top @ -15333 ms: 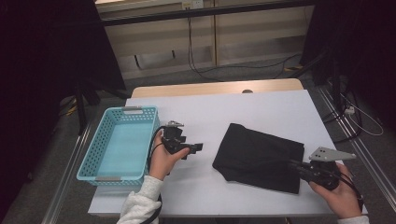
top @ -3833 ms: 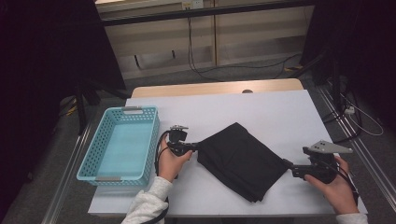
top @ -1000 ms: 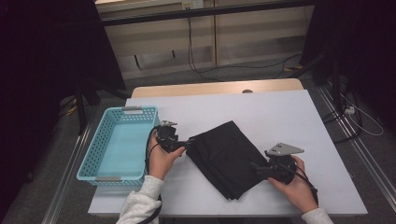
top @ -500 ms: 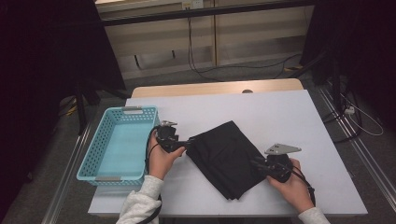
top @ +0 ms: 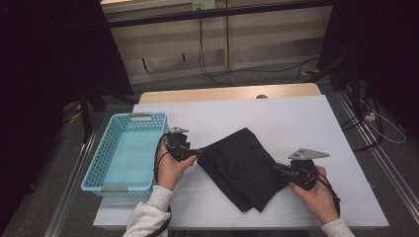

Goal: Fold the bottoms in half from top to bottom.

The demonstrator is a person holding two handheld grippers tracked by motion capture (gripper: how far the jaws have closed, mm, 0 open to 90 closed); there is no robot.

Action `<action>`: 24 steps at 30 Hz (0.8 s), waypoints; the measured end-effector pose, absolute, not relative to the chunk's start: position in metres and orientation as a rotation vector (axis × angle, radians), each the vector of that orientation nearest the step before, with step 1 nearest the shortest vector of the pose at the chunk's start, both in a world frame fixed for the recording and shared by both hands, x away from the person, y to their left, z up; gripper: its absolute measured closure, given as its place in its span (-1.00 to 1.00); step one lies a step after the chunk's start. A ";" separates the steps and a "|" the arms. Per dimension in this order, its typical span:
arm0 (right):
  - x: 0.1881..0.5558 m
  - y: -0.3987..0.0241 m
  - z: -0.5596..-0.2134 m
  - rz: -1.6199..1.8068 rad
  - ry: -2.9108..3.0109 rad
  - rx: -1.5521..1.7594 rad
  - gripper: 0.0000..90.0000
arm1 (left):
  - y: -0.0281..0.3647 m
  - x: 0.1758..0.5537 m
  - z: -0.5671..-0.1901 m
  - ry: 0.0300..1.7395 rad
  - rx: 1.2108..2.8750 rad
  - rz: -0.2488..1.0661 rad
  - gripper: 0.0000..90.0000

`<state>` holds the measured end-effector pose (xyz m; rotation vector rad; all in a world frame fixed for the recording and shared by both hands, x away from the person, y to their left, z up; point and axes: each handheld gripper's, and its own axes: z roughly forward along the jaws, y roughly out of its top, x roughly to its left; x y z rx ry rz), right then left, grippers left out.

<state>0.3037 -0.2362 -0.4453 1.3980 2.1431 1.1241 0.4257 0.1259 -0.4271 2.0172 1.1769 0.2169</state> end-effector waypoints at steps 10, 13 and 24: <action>0.300 -0.234 -0.450 1.109 2.202 1.394 0.83 | 0.126 0.426 -0.428 1.184 2.017 0.216 -0.45; 0.300 -0.230 -0.453 1.105 2.228 1.379 0.77 | 0.125 0.426 -0.429 1.184 2.023 0.213 -0.46; 0.301 -0.237 -0.455 1.025 2.122 1.413 -0.31 | 0.125 0.425 -0.428 1.181 2.027 0.210 -0.51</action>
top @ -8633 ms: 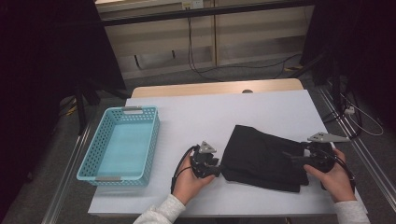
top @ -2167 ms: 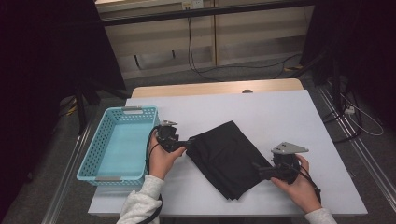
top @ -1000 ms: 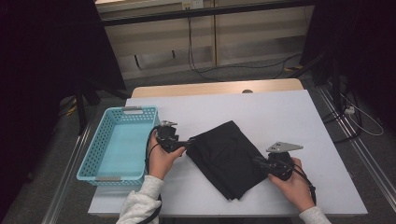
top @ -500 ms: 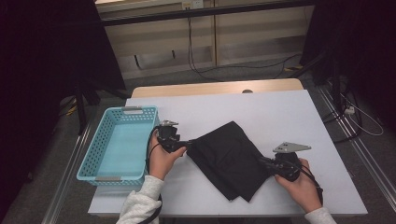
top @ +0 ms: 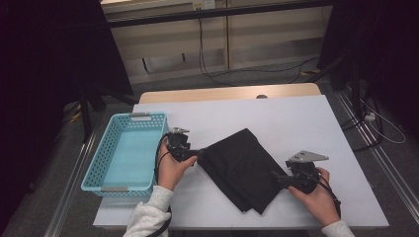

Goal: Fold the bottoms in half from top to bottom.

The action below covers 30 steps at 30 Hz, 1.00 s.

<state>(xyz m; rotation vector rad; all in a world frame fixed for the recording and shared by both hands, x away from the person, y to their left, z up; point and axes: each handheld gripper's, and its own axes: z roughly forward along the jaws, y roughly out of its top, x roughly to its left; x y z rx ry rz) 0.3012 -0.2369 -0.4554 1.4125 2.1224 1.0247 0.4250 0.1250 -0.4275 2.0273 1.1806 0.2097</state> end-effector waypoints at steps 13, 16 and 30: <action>0.293 -0.240 -0.464 1.041 2.100 1.462 -0.27 | 0.124 0.423 -0.427 1.173 2.039 0.206 -0.53; 0.291 -0.239 -0.464 1.053 2.101 1.466 -0.10 | 0.124 0.423 -0.427 1.175 2.034 0.205 -0.53; 0.287 -0.230 -0.463 1.078 2.063 1.533 0.41 | 0.117 0.423 -0.425 1.153 2.040 0.184 -0.57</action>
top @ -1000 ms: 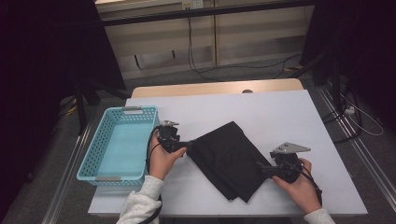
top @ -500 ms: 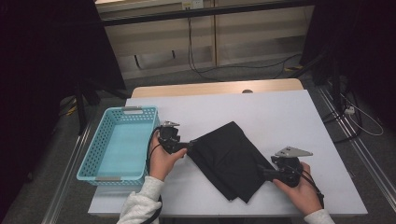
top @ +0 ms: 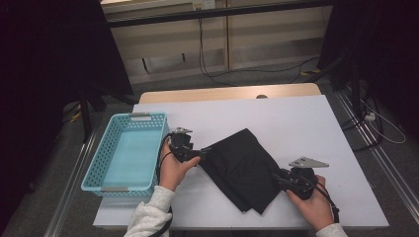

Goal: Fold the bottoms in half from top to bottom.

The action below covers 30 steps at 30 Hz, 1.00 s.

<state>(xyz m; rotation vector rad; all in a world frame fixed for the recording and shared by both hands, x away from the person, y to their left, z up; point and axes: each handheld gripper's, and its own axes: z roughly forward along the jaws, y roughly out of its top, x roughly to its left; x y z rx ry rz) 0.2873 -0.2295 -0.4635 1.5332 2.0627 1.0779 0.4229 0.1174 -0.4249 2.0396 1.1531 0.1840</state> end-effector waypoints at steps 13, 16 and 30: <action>0.287 -0.224 -0.464 1.142 2.073 1.520 0.77 | 0.115 0.423 -0.425 1.163 2.030 0.167 -0.59; 0.287 -0.223 -0.464 1.140 2.072 1.518 0.78 | 0.115 0.423 -0.424 1.162 2.025 0.167 -0.62; 0.287 -0.224 -0.464 1.153 2.077 1.516 0.77 | 0.104 0.427 -0.450 1.199 2.118 0.223 -0.66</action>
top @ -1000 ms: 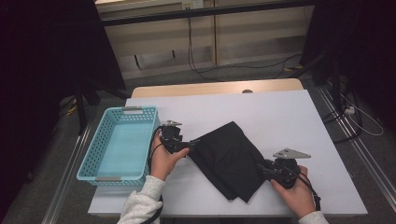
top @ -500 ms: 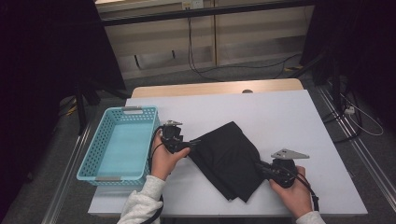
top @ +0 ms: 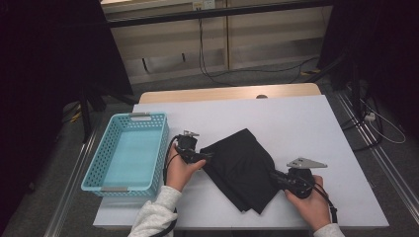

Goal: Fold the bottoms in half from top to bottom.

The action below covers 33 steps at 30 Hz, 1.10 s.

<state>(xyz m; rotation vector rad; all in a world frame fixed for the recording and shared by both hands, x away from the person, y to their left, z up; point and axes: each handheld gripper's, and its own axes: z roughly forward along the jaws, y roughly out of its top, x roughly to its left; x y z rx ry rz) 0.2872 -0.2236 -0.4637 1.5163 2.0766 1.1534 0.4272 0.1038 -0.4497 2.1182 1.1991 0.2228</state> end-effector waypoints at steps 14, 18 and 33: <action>0.287 -0.224 -0.464 1.154 2.078 1.513 0.76 | 0.096 0.420 -0.458 1.157 2.158 0.350 -0.87; 0.287 -0.223 -0.464 1.149 2.077 1.506 0.76 | 0.094 0.419 -0.455 1.173 2.177 0.343 -0.82; 0.287 -0.222 -0.464 1.142 2.080 1.497 0.75 | 0.091 0.417 -0.445 1.180 2.214 0.268 -0.22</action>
